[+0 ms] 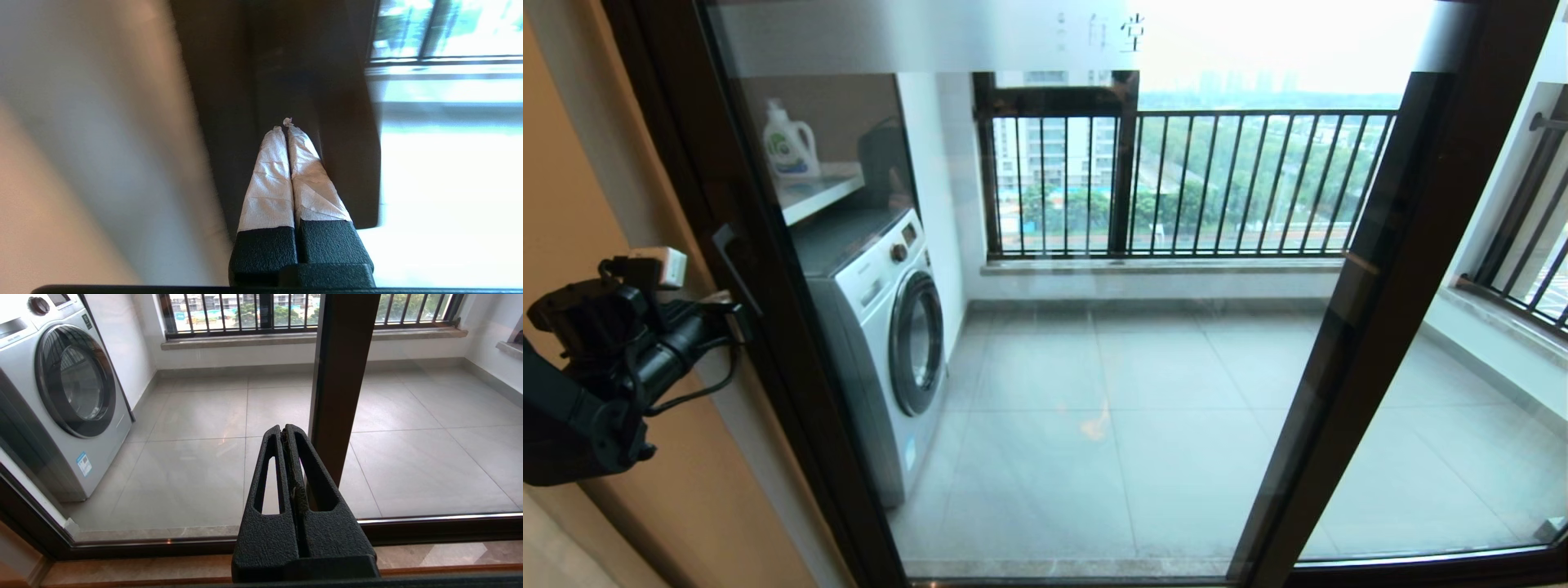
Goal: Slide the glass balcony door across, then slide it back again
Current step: Close the slid door
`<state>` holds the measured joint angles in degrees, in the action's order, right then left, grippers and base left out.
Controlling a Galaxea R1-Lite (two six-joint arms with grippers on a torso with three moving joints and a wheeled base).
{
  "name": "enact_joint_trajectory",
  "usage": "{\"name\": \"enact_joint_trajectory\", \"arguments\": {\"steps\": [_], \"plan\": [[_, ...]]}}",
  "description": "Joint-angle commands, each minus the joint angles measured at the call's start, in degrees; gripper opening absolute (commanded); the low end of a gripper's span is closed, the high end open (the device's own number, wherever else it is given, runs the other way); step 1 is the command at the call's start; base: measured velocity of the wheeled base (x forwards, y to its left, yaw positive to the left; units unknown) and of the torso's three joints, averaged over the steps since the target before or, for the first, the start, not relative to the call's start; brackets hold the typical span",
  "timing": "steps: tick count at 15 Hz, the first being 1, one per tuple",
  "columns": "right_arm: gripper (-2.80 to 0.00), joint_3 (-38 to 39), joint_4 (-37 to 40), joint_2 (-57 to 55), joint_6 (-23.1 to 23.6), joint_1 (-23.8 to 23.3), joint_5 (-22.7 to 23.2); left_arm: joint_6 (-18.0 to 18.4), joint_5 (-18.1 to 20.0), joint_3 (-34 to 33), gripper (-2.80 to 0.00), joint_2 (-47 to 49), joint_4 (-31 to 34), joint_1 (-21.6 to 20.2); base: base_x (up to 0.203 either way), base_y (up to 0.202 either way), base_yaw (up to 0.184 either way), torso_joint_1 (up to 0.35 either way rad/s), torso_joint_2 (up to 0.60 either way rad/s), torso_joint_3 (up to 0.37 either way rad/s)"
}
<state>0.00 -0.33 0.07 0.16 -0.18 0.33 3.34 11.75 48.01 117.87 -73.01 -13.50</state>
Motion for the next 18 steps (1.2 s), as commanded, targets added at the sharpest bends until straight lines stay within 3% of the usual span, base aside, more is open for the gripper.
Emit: {"name": "enact_joint_trajectory", "arguments": {"steps": [1, 6, 18], "plan": [[-2.8, 0.2, 0.0, -0.1, 0.0, 0.0, 0.0, 0.7, 0.1, -0.2, -2.8, -1.0, -0.6, 1.2, 0.0, 0.0, 0.0, 0.0, 0.0, 0.0], [-2.8, 0.2, 0.0, -0.1, 0.0, 0.0, 0.0, 1.0, -1.4, 0.3, -2.8, -2.8, 0.6, 3.9, 0.0, 0.0, 0.0, 0.0, 0.0, 0.0], [-2.8, 0.2, 0.0, -0.1, 0.0, 0.0, 0.0, 0.8, -2.6, 3.9, -2.8, -6.8, 5.2, 5.6, 0.0, 0.0, 0.0, 0.0, 0.0, 0.0]]}}
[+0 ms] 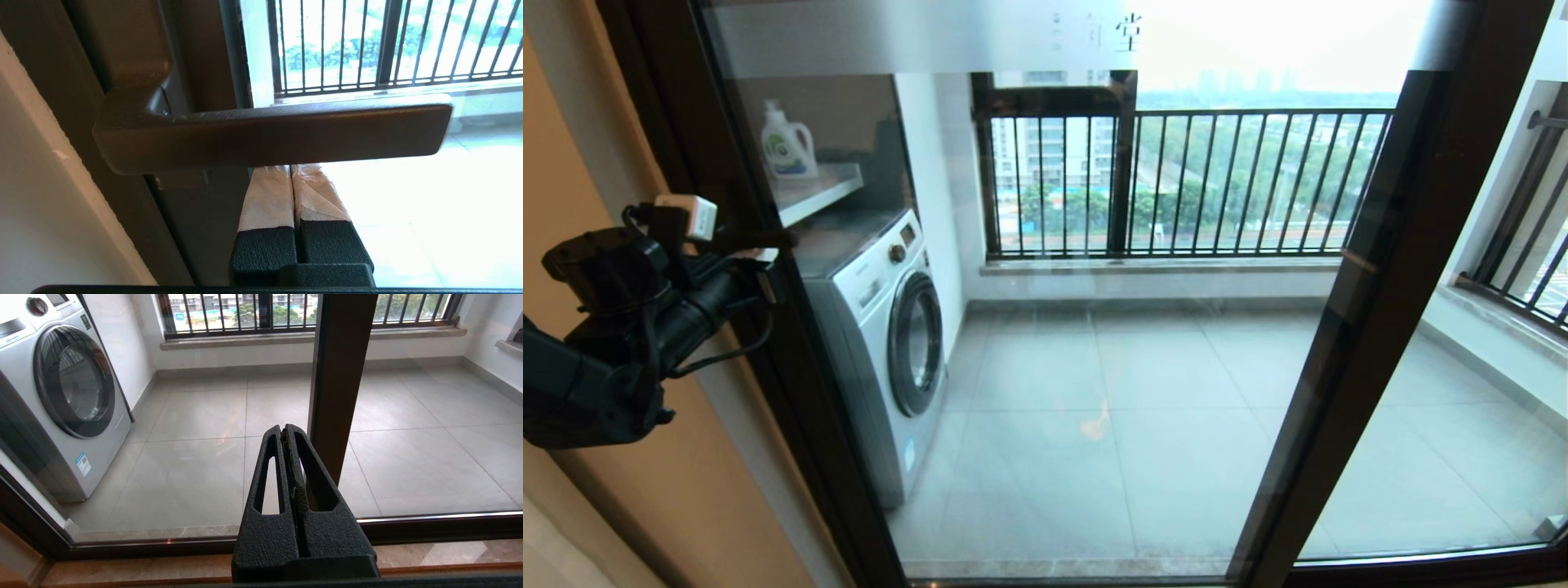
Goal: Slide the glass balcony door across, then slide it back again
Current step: Close the slid door, then open the slid door
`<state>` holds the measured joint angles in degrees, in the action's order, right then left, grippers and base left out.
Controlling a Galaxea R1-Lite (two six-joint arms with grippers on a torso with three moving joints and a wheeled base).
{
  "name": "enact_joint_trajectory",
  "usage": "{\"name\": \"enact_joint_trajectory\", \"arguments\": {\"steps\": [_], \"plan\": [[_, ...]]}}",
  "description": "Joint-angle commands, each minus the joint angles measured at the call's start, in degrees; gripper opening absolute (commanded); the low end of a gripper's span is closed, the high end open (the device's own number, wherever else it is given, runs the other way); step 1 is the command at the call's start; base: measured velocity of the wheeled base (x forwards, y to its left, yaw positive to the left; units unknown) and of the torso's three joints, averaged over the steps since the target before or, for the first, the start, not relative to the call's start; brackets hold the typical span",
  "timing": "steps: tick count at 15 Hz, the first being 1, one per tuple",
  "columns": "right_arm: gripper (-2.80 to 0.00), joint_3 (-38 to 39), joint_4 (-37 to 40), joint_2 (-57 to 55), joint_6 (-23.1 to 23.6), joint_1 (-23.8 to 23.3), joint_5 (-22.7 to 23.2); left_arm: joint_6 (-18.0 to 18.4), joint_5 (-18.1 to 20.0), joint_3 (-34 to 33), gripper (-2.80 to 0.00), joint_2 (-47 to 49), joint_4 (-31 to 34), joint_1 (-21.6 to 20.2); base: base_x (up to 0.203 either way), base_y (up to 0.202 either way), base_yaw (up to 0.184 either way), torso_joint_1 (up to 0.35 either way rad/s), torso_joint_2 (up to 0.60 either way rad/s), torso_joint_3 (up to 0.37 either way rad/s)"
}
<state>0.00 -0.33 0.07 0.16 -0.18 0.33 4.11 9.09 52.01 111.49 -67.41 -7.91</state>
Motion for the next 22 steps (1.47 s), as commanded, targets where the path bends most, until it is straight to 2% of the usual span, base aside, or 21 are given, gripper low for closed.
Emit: {"name": "enact_joint_trajectory", "arguments": {"steps": [1, 3, 6, 9, 13, 16, 20, 22], "plan": [[-2.8, 0.2, 0.0, -0.1, 0.0, 0.0, 0.0, 0.0, 0.0, -0.5, -2.8, -0.7, -0.4, 0.0, 0.0, 0.0, 0.0, 0.0, 0.0, 0.0], [-2.8, 0.2, 0.0, -0.1, 0.0, 0.0, 0.0, -0.1, 0.1, -3.1, -2.8, -1.7, -0.5, 0.0, 0.0, 0.0, 0.0, 0.0, 0.0, 0.0], [-2.8, 0.2, 0.0, -0.1, 0.0, 0.0, 0.0, -0.4, 0.5, -10.6, -2.8, -3.9, -1.4, -0.2, 0.0, 0.0, 0.0, 0.0, 0.0, 0.0], [-2.8, 0.2, 0.0, -0.1, 0.0, 0.0, 0.0, -0.4, -1.0, -13.1, -2.8, -4.4, -5.0, -2.4, 0.0, 0.0, 0.0, 0.0, 0.0, 0.0], [-2.8, 0.2, 0.0, -0.1, 0.0, 0.0, 0.0, -0.5, -1.5, -9.4, -2.8, -7.8, -3.9, -7.0, 0.0, 0.0, 0.0, 0.0, 0.0, 0.0], [-2.8, 0.2, 0.0, -0.1, 0.0, 0.0, 0.0, -0.7, -1.4, -4.7, -2.8, -10.6, 0.3, -7.9, 0.0, 0.0, 0.0, 0.0, 0.0, 0.0], [-2.8, 0.2, 0.0, -0.1, 0.0, 0.0, 0.0, -0.8, -1.1, 1.5, -2.8, -13.8, 8.8, -6.3, 0.0, 0.0, 0.0, 0.0, 0.0, 0.0], [-2.8, 0.2, 0.0, -0.1, 0.0, 0.0, 0.0, -0.9, -1.8, 4.6, -2.8, -13.9, 11.1, -3.4, 0.0, 0.0, 0.0, 0.0, 0.0, 0.0]]}}
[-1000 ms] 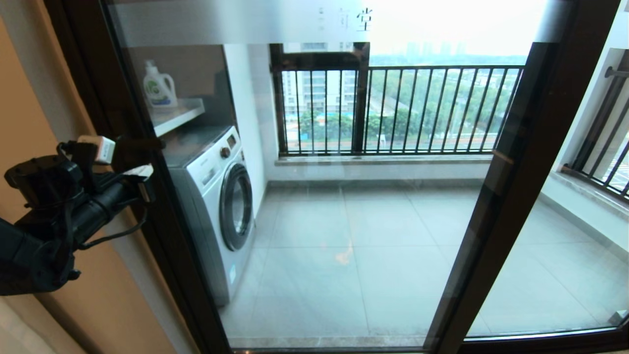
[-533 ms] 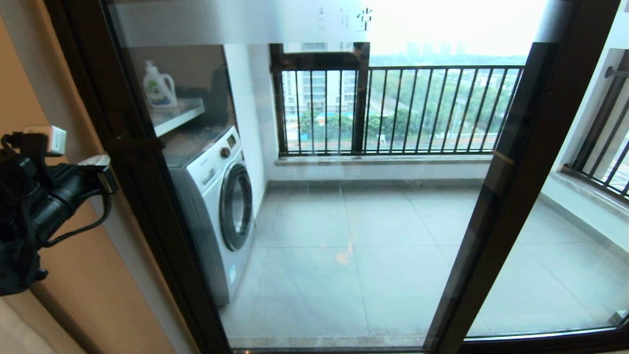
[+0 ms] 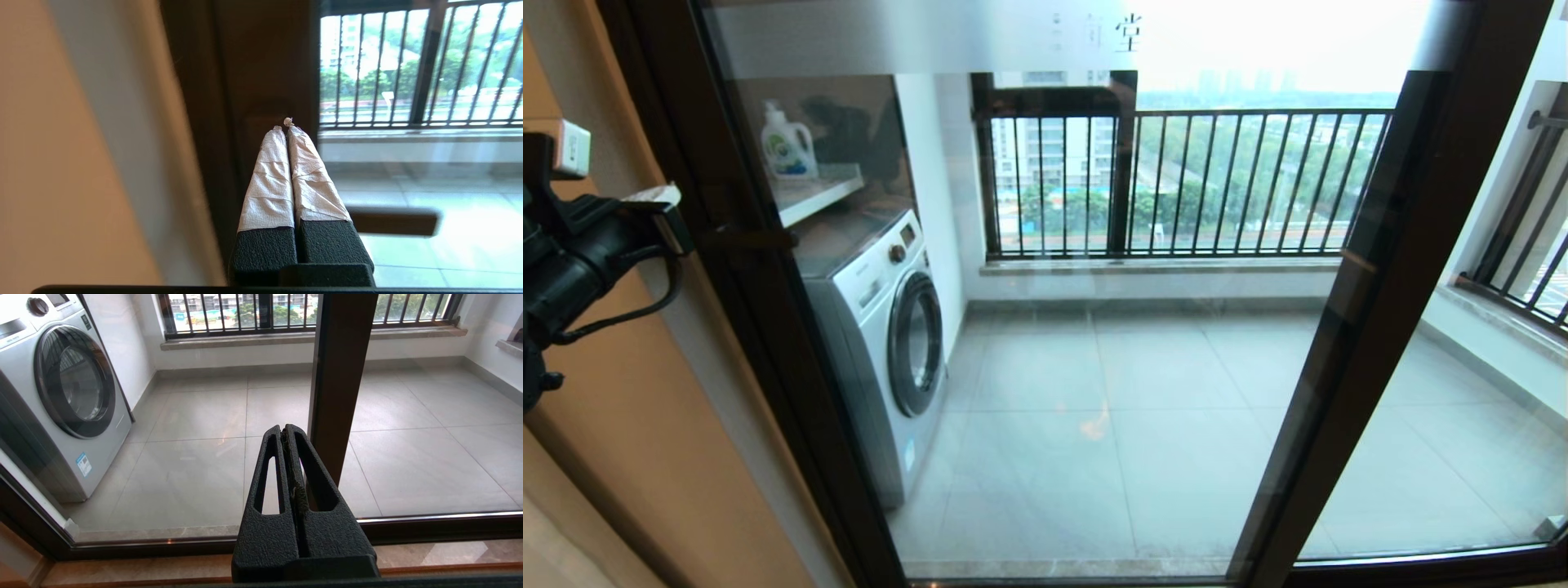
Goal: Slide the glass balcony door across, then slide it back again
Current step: Open the slid door
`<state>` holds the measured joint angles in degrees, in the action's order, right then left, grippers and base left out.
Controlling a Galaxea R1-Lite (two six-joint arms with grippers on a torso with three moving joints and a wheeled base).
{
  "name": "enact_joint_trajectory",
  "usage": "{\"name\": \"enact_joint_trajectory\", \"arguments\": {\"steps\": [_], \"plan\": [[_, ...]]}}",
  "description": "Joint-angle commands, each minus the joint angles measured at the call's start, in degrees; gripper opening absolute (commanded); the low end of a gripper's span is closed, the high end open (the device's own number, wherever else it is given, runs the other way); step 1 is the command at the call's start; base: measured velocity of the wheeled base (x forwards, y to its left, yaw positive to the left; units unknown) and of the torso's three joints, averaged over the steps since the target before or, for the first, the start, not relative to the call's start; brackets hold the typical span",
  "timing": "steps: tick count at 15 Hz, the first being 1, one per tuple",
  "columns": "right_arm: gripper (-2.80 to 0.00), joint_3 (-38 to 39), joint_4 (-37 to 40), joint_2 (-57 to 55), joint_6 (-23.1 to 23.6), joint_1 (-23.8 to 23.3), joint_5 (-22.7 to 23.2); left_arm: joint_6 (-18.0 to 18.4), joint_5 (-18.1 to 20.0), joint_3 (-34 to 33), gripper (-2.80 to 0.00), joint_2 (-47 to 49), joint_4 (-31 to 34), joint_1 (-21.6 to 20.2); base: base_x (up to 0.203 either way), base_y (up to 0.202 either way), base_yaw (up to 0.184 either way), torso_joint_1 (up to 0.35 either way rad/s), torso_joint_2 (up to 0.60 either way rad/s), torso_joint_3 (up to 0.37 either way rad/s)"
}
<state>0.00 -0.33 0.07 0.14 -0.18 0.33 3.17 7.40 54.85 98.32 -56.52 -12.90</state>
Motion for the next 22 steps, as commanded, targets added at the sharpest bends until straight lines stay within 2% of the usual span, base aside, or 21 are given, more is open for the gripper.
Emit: {"name": "enact_joint_trajectory", "arguments": {"steps": [1, 4, 6, 16, 17, 20, 22], "plan": [[-2.8, 0.2, 0.0, -0.1, 0.0, 0.0, 0.0, 0.0, -0.7, 2.1, -2.8, -0.7, 1.2, 3.4, 0.0, 0.0, 0.0, 0.0, 0.0, 0.0], [-2.8, 0.2, 0.0, -0.1, 0.0, 0.0, 0.0, 0.0, -3.4, 2.6, -2.8, 0.9, 1.8, 8.5, 0.0, 0.0, 0.0, 0.0, 0.0, 0.0], [-2.8, 0.2, 0.0, -0.1, 0.0, 0.0, 0.0, -0.1, -5.2, 2.0, -2.8, 3.3, 1.6, 9.9, 0.0, 0.0, 0.0, 0.0, 0.0, 0.0], [-2.8, 0.2, 0.0, -0.1, 0.0, 0.0, 0.0, -3.0, -5.3, -8.0, -2.8, 7.7, 0.9, 8.7, 0.0, 0.0, 0.0, 0.0, 0.0, 0.0], [-2.8, 0.2, 0.0, 0.0, 0.0, 0.0, 0.0, -3.1, -5.2, -8.2, -2.8, 8.9, -0.8, 8.0, 0.0, 0.0, 0.0, 0.0, 0.0, 0.0], [-2.8, 0.2, 0.0, 0.0, 0.0, 0.0, 0.0, -2.8, -5.5, -8.5, -2.8, 14.4, -11.9, 6.0, 0.0, 0.0, 0.0, 0.0, 0.0, 0.0], [-2.8, 0.2, 0.0, -0.1, 0.0, 0.0, 0.0, -2.7, -5.4, -9.4, -2.8, 15.2, -13.2, 5.2, 0.0, 0.0, 0.0, 0.0, 0.0, 0.0]]}}
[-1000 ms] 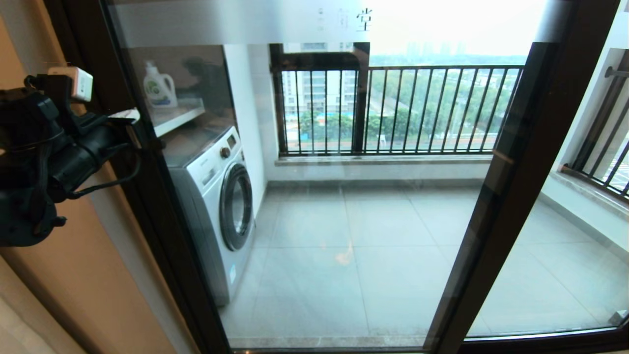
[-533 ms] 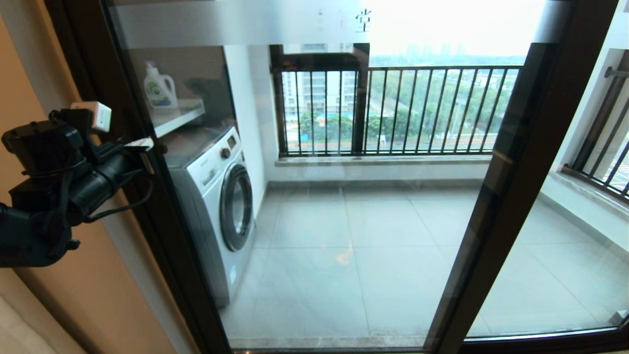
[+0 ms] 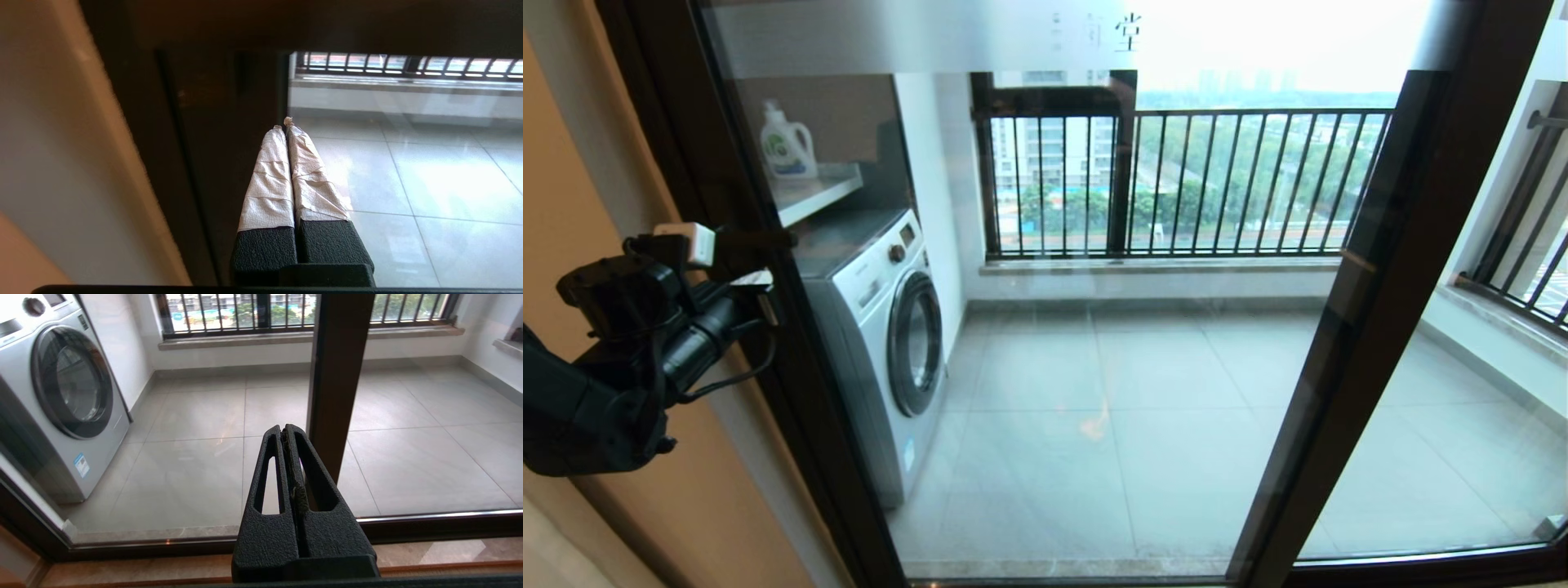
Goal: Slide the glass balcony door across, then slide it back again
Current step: Open the slid door
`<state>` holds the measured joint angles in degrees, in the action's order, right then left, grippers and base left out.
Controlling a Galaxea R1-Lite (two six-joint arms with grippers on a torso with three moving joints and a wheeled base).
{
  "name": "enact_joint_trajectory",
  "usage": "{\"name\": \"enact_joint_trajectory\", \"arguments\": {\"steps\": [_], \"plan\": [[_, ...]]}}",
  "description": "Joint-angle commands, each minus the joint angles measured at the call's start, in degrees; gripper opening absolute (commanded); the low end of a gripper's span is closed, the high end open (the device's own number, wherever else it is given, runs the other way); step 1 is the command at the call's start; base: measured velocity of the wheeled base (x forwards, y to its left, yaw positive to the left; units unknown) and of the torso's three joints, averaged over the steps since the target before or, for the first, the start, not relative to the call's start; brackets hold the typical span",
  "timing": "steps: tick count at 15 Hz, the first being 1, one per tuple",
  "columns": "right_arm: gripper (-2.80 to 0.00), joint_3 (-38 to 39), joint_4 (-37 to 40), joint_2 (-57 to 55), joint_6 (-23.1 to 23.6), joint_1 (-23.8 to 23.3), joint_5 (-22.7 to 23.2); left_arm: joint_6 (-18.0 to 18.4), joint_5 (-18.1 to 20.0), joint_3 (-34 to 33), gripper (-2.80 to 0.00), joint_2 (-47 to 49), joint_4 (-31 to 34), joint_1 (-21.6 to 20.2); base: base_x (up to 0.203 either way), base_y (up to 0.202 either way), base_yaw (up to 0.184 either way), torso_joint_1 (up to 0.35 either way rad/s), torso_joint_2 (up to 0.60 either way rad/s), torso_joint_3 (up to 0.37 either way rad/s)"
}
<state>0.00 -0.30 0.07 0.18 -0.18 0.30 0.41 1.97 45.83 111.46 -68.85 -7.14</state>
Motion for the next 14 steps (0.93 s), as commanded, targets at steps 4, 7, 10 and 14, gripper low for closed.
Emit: {"name": "enact_joint_trajectory", "arguments": {"steps": [4, 7, 10, 14], "plan": [[-2.8, 0.2, 0.0, -0.1, 0.0, 0.0, 0.1, 0.0, 0.5, -2.2, -2.8, 0.6, -1.0, -1.2, 0.0, 0.0, 0.0, 0.0, 0.0, 0.0], [-2.8, 0.2, 0.0, -0.1, 0.0, 0.0, 0.1, 0.2, 0.4, -4.6, -2.8, -2.5, -1.1, -3.6, 0.0, 0.0, 0.0, 0.0, 0.0, 0.0], [-2.8, 0.2, 0.0, 0.0, 0.0, 0.0, 0.1, 1.8, 2.2, 1.8, -2.8, -2.8, -0.2, -10.1, 0.0, 0.0, 0.0, 0.0, 0.0, 0.0], [-2.8, 0.2, 0.0, -0.1, 0.0, 0.0, 0.1, 1.7, 3.8, 10.4, -2.8, -8.7, 9.5, -13.0, 0.0, 0.0, 0.0, 0.0, 0.0, 0.0]]}}
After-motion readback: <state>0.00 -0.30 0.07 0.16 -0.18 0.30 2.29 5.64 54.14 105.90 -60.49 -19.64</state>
